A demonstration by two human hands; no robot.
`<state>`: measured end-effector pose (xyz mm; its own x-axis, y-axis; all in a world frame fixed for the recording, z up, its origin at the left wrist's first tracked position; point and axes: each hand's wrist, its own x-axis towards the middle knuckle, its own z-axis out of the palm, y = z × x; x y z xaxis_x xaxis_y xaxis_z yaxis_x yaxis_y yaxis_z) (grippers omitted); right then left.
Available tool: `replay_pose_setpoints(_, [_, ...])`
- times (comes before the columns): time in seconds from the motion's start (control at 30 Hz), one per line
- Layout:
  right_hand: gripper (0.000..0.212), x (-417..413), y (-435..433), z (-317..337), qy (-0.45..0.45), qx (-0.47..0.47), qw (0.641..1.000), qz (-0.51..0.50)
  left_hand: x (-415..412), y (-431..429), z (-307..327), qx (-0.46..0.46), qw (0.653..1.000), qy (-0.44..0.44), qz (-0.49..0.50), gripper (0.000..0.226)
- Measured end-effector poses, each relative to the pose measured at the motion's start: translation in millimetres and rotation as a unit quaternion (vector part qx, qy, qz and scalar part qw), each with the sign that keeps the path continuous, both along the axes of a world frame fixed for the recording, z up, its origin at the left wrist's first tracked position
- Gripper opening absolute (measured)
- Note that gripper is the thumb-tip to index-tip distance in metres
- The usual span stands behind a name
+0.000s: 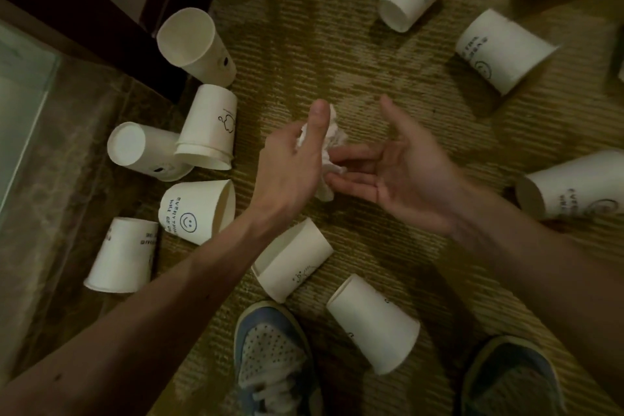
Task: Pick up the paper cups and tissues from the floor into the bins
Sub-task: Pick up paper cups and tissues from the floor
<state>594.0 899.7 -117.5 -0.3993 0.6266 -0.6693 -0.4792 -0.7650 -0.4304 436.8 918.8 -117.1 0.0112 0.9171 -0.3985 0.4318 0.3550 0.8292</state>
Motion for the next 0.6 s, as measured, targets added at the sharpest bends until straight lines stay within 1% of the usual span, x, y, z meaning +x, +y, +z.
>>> replay_pose_setpoints(0.07, [0.082,1,-3,4,0.018,-0.001,1.0,0.02,6,-3,7,-0.001,0.999,-0.036,-0.01,0.07])
replay_pose_setpoints(0.13, [0.086,2,-6,6,0.024,0.013,0.999,0.042,8,-6,13,0.003,0.999,-0.041,-0.021,0.07])
replay_pose_setpoints(0.23, [0.086,2,-13,10,0.058,0.043,0.994,0.079,4,-14,23,0.048,0.997,-0.009,-0.058,0.051])
replay_pose_setpoints(0.3, [0.084,0,-17,12,0.084,0.058,0.989,0.107,-4,-20,27,0.068,0.994,0.022,-0.08,0.049])
replay_pose_setpoints(0.37, [0.081,-3,-21,14,0.093,0.076,0.983,0.137,-12,-26,30,0.066,0.994,0.034,-0.086,0.046])
replay_pose_setpoints(0.5, [0.064,-17,-29,16,0.076,0.107,0.974,0.182,-31,-38,38,0.061,0.987,0.089,-0.118,0.02])
replay_pose_setpoints(0.6, [0.05,-30,-36,16,0.006,0.146,0.964,0.222,-44,-50,43,0.038,0.989,0.09,-0.113,0.014])
